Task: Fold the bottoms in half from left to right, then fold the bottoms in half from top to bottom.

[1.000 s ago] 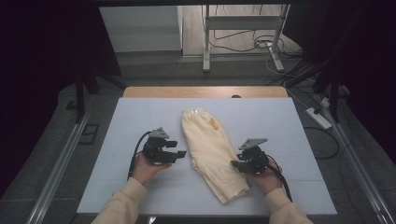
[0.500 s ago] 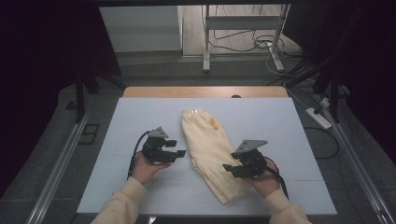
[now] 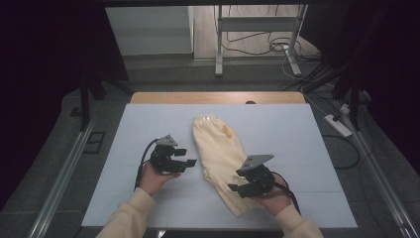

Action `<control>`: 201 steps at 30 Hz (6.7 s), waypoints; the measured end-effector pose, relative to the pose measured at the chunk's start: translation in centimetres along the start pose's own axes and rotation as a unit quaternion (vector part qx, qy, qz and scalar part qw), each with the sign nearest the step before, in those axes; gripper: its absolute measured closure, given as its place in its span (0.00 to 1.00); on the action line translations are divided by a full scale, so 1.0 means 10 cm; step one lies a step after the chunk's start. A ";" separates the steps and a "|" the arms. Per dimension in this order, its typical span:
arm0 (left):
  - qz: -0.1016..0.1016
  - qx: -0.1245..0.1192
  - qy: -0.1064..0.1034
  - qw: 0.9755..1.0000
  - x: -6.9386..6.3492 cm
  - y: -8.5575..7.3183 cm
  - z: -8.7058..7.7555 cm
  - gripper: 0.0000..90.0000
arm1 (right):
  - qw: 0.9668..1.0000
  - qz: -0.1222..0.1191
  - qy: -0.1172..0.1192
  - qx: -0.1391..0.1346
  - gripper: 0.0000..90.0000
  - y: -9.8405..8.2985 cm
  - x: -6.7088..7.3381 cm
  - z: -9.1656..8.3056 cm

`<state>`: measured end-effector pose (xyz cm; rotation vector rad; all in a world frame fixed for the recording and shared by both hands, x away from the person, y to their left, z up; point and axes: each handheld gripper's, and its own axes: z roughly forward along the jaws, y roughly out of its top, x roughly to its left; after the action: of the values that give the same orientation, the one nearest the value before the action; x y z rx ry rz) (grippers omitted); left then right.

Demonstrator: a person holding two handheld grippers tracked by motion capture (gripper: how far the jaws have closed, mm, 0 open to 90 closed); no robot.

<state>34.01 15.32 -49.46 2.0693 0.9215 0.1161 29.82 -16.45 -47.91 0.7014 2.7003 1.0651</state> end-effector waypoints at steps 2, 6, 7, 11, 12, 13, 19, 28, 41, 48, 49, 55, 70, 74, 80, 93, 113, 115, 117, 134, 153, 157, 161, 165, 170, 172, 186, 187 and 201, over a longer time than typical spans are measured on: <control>-0.002 -0.001 0.000 1.000 0.00 0.00 0.00 0.38 | 1.000 -0.002 0.002 0.005 0.45 0.00 0.03 0.02; -0.001 -0.004 0.000 1.000 0.00 0.00 -0.01 0.38 | 1.000 -0.011 0.009 0.014 0.44 0.01 0.11 0.07; -0.001 -0.004 0.000 1.000 0.01 0.00 -0.01 0.37 | 1.000 -0.014 0.011 0.016 0.43 0.02 0.13 0.08; -0.001 -0.003 0.001 1.000 0.01 0.00 -0.02 0.37 | 0.999 -0.021 0.017 0.029 0.41 0.02 0.21 0.16; -0.001 -0.003 0.000 1.000 0.01 0.00 -0.02 0.37 | 0.999 -0.021 0.016 0.033 0.41 0.02 0.22 0.18; -0.001 -0.004 0.000 1.000 0.01 0.00 -0.02 0.37 | 0.999 -0.023 0.016 0.037 0.40 0.01 0.23 0.20; -0.002 -0.003 0.001 1.000 0.01 0.00 -0.01 0.37 | 0.997 -0.029 0.013 0.065 0.38 -0.03 0.27 0.30; -0.002 -0.003 0.001 1.000 0.01 0.00 -0.02 0.36 | 0.995 -0.033 0.012 0.096 0.38 -0.05 0.27 0.37; 0.004 0.000 0.002 1.000 -0.01 0.00 -0.01 0.36 | 0.993 -0.016 -0.012 0.118 0.73 0.02 0.25 0.37; 0.002 -0.001 0.002 1.000 -0.01 0.01 -0.02 0.36 | 0.994 -0.007 0.001 0.105 0.77 0.00 0.22 0.36; 0.002 -0.001 0.002 1.000 0.00 0.01 -0.02 0.36 | 0.995 -0.003 0.004 0.103 0.77 -0.01 0.21 0.35; 0.000 -0.002 0.001 1.000 0.01 0.01 -0.02 0.35 | 0.995 0.001 0.004 0.098 0.78 0.00 0.22 0.34; -0.002 -0.006 0.003 1.000 0.04 0.01 -0.05 0.35 | 0.997 0.011 0.026 0.075 0.83 0.02 0.29 0.36; -0.003 -0.006 0.004 1.000 0.04 0.01 -0.05 0.35 | 0.997 0.012 0.042 0.058 0.86 0.05 0.36 0.40; -0.005 -0.006 0.005 1.000 0.05 0.00 -0.06 0.35 | 0.997 -0.004 0.037 0.063 0.81 0.11 0.40 0.43; -0.002 -0.011 0.007 1.000 0.04 0.01 -0.08 0.35 | 0.998 0.069 0.008 -0.006 0.42 -0.04 -0.09 -0.13; 0.000 -0.012 0.009 1.000 0.04 0.00 -0.09 0.36 | 0.988 0.124 -0.027 0.088 0.54 -0.33 -0.31 0.07; 0.000 -0.012 0.009 1.000 0.04 0.00 -0.09 0.35 | 0.989 0.120 -0.009 0.089 0.67 -0.33 -0.29 0.07; 0.000 -0.011 0.009 1.000 0.04 0.00 -0.08 0.36 | 0.989 0.116 0.007 0.090 0.77 -0.32 -0.27 0.08; -0.003 -0.013 0.008 1.000 0.05 0.00 -0.09 0.36 | 0.990 0.088 0.076 0.074 0.90 -0.23 0.04 0.22; -0.004 -0.015 0.009 1.000 0.06 0.00 -0.10 0.36 | 0.992 0.068 0.066 0.084 0.92 -0.23 0.09 0.12; -0.001 -0.012 0.008 1.000 0.06 0.00 -0.09 0.35 | 0.991 0.066 0.077 0.086 0.88 -0.23 0.07 0.12; -0.003 -0.016 0.007 1.000 0.07 0.00 -0.09 0.35 | 0.994 0.073 0.060 0.051 0.62 -0.20 -0.01 0.01; 0.000 -0.011 0.009 1.000 0.07 -0.01 -0.09 0.35 | 0.996 0.084 0.028 0.004 0.50 -0.19 -0.12 -0.11; 0.000 -0.013 0.009 1.000 0.07 -0.01 -0.11 0.35 | 0.997 0.077 0.005 -0.007 0.43 -0.21 -0.19 -0.13; 0.000 -0.013 0.010 1.000 0.07 -0.01 -0.11 0.35 | 0.997 0.072 0.001 -0.008 0.42 -0.21 -0.20 -0.11; 0.003 -0.015 0.012 1.000 0.05 -0.03 -0.12 0.34 | 0.998 0.056 -0.018 -0.019 0.39 -0.19 -0.26 -0.06; 0.004 -0.014 0.012 1.000 0.05 -0.03 -0.12 0.34 | 0.998 0.056 -0.020 -0.019 0.39 -0.19 -0.27 -0.06; 0.006 -0.009 0.012 1.000 0.08 0.01 -0.07 0.32 | 0.998 0.055 -0.033 -0.026 0.39 -0.08 -0.35 0.02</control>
<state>34.37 16.24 -49.09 2.0609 0.9191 0.1568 32.65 -18.51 -48.65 0.8702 2.5947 1.1116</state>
